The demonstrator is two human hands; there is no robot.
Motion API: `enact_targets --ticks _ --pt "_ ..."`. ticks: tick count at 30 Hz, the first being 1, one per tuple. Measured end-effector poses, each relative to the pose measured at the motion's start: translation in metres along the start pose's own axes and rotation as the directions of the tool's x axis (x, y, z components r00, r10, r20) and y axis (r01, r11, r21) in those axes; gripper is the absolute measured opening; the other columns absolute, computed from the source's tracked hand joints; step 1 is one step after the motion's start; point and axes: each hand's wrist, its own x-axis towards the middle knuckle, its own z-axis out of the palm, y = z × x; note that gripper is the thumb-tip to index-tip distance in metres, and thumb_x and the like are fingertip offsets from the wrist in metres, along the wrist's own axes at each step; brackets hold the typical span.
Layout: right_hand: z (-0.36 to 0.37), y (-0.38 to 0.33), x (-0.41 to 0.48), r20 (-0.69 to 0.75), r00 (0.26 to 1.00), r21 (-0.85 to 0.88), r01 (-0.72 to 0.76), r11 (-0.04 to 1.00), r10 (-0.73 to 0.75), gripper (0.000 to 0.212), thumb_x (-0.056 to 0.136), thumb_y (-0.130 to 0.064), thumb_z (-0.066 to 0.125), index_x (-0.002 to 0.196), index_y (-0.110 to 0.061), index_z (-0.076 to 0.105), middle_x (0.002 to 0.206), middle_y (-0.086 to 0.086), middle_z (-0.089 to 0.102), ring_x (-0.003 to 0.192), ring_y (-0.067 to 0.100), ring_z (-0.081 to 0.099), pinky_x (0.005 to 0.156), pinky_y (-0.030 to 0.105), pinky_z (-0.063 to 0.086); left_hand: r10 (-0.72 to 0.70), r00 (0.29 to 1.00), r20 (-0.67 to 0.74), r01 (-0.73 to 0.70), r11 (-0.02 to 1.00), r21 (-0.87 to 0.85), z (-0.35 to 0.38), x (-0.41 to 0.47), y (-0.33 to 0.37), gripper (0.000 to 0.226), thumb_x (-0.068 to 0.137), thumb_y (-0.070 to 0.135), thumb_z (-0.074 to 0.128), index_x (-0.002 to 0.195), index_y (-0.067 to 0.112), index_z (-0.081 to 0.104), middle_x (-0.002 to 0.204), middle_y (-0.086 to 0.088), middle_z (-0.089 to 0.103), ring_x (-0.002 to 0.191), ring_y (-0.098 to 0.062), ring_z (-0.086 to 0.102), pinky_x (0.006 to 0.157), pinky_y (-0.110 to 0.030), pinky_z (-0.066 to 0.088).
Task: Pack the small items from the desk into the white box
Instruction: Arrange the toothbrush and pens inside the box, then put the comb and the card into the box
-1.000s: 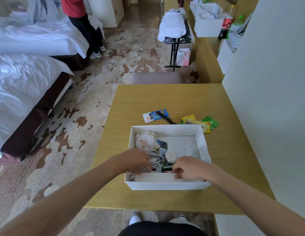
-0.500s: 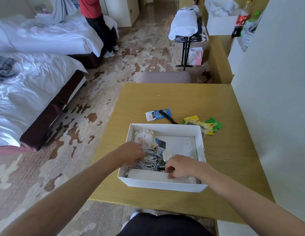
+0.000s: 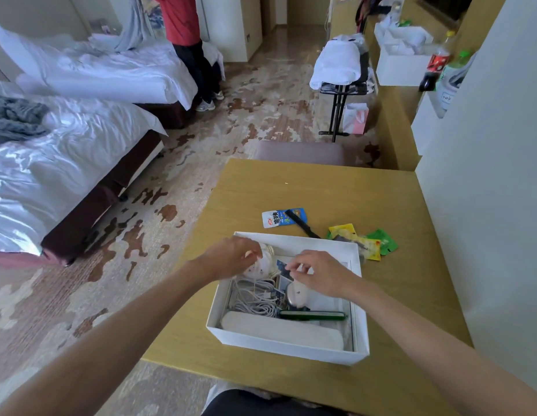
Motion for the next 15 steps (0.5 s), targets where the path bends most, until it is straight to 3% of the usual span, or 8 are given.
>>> enact_targets --ticks 4,6,8,12,15 --pt "-0.034 0.007 0.031 -0.218 0.974 0.097 -0.037 0.995 0.057 0.019 0.094 -0.021 0.056 0.106 -0.018 0.071 0.099 -0.005 0.070 0.086 0.009 0.063 0.068 0.015 0.046 -0.115 0.977 -0.182 0.092 0.987 -0.128 -0.015 0.032 -0.010 0.021 0.091 0.021 0.046 0.098 0.027 0.065 0.099 0.003 0.069 0.077 -0.015 0.063 0.070 -0.037 0.056" --pt "-0.047 0.015 0.049 -0.263 0.959 0.100 -0.086 0.991 0.109 0.020 0.095 -0.019 0.054 0.107 -0.015 0.070 0.097 -0.001 0.072 0.087 0.014 0.065 0.070 0.021 0.049 -0.158 0.971 -0.182 0.127 0.977 -0.169 -0.017 0.054 -0.022 0.022 0.090 0.022 0.045 0.098 0.027 0.064 0.099 0.003 0.070 0.077 -0.018 0.065 0.069 -0.041 0.057" --pt "-0.055 0.024 0.068 -0.272 0.949 0.092 -0.141 0.986 0.161 0.022 0.096 -0.018 0.054 0.109 -0.012 0.070 0.101 0.002 0.072 0.091 0.017 0.065 0.079 0.033 0.052 -0.192 0.968 -0.163 0.156 0.965 -0.209 -0.016 0.077 -0.035 0.022 0.089 0.023 0.044 0.096 0.028 0.064 0.099 0.004 0.071 0.076 -0.019 0.066 0.067 -0.040 0.057" --pt "-0.056 0.047 0.107 -0.251 0.929 0.075 -0.260 0.963 0.270 0.021 0.095 -0.018 0.054 0.108 -0.013 0.070 0.103 0.002 0.072 0.093 0.014 0.065 0.084 0.033 0.053 -0.247 0.959 -0.138 0.207 0.946 -0.251 0.001 0.128 -0.060 0.021 0.086 0.022 0.046 0.093 0.031 0.064 0.091 0.005 0.068 0.063 -0.014 0.057 0.053 -0.025 0.044" --pt "-0.047 0.069 0.141 -0.176 0.906 0.029 -0.387 0.922 0.386 0.023 0.093 -0.020 0.055 0.111 -0.014 0.068 0.108 0.001 0.070 0.098 0.016 0.062 0.088 0.034 0.051 -0.246 0.968 -0.052 0.222 0.934 -0.281 0.022 0.168 -0.078 0.020 0.085 0.020 0.049 0.097 0.026 0.063 0.098 -0.001 0.068 0.069 -0.017 0.055 0.062 -0.027 0.047"
